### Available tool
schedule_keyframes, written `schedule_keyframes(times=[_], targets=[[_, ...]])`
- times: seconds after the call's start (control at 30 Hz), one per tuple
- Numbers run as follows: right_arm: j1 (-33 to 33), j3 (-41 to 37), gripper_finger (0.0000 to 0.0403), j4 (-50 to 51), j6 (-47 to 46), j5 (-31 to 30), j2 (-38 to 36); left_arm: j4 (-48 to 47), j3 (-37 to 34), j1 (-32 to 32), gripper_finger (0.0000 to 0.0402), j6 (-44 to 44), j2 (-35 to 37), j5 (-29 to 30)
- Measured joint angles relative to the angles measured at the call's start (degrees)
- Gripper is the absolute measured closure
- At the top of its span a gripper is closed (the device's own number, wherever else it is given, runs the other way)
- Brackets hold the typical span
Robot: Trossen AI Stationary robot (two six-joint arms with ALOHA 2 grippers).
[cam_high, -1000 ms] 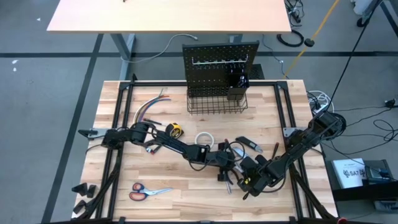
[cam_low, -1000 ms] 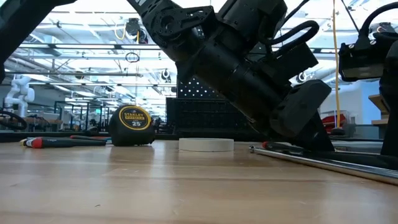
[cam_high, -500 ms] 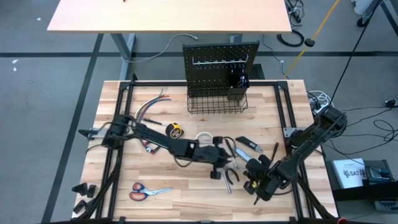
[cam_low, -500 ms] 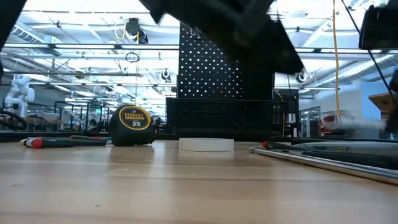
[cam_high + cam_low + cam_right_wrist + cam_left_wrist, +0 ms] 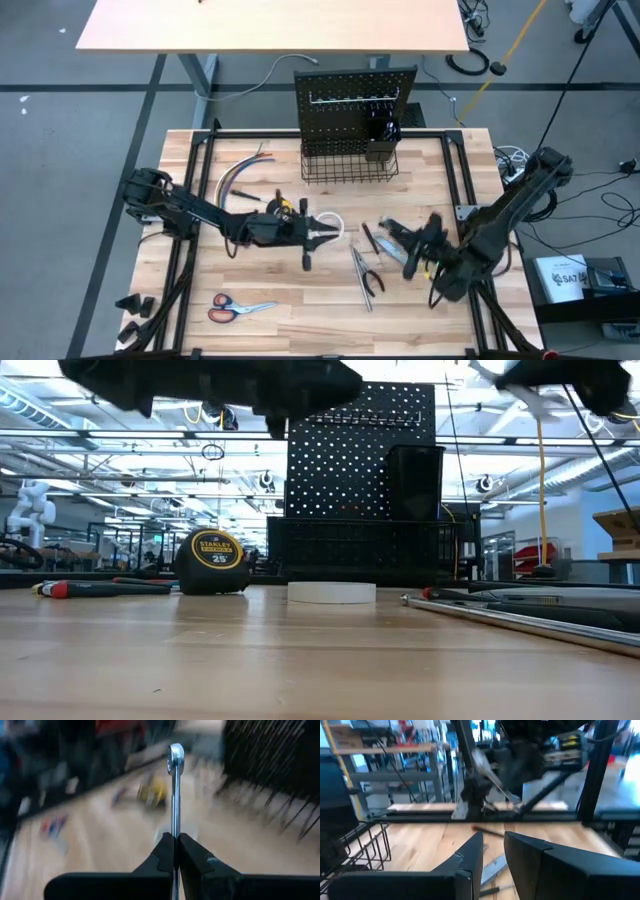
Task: Hang tools onto peg board
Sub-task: Put the wrench into the black bin on the peg board
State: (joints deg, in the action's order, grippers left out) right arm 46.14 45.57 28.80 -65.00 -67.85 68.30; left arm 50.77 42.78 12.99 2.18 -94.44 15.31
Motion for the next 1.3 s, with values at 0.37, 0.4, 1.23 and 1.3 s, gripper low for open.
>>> schedule_keyframes(times=[0.37, 0.4, 1.23, 1.3], targets=[[-16.6, 0.24, 0.0401, -7.64, 26.11, -19.81, -13.82, 3.25, -2.18, -2.1, 0.0315, -2.98, -0.98, -0.21], [-18.73, 0.24, 0.0401, -7.69, 27.76, -18.17, -14.59, 3.17, -2.18, -2.12, 0.0315, -3.0, -0.98, -0.21], [-45.24, 0.19, 0.0402, -55.94, 77.41, 21.29, -8.15, 2.25, -2.18, -2.16, 0.0315, -2.92, -0.96, -0.28], [-45.9, 0.19, 0.0402, -57.83, 79.11, 21.24, -7.59, 2.16, -2.18, -2.16, 0.0315, -2.91, -0.96, -0.29]])
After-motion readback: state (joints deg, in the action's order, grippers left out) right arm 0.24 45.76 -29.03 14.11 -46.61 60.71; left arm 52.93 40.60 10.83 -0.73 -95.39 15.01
